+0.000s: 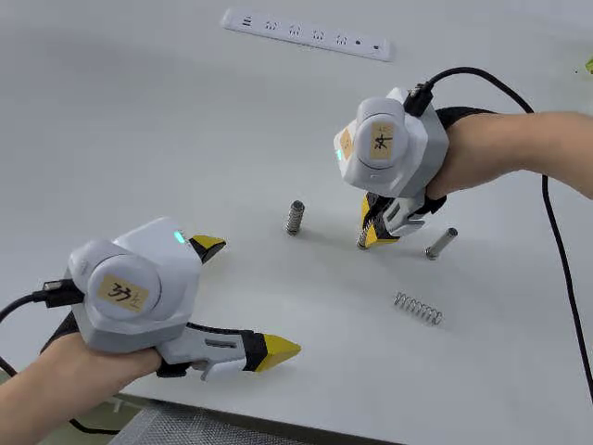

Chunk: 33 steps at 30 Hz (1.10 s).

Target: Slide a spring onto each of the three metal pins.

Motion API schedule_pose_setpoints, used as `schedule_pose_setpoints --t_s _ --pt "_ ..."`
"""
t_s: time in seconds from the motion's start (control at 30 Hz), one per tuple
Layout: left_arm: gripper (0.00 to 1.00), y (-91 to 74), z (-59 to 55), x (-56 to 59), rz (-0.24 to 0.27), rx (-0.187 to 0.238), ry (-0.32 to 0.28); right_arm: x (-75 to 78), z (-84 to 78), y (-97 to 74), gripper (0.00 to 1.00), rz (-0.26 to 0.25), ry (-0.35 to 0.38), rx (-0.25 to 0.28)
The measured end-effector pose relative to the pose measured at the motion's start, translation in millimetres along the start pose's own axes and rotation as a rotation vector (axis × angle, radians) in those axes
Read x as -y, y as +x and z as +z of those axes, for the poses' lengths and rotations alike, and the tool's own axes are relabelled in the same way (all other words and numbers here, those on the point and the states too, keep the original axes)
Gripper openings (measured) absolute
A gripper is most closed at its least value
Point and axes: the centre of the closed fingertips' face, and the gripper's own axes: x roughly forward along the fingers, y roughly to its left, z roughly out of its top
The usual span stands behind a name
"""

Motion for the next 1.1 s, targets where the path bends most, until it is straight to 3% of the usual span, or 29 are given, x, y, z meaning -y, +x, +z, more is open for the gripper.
schedule_pose_setpoints --t_s 0.27,0.7,0.9,1.1 --pt "0.89 -0.9 2.0 -0.2 0.001 0.001 0.005 6.1 -3.6 3.2 0.11 -0.007 -0.007 0.001" --pt "0.89 -1.2 5.2 1.2 -0.003 0.005 0.014 12.0 -9.0 7.8 0.55 -0.025 0.031 0.046" --pt "0.89 -1.4 6.9 1.1 -0.004 0.007 0.02 17.2 -5.7 7.1 0.77 -0.065 0.045 0.099" --pt "0.89 -0.9 10.1 1.6 -0.008 0.011 0.026 16.5 -1.7 2.7 0.91 -0.093 0.061 0.146"
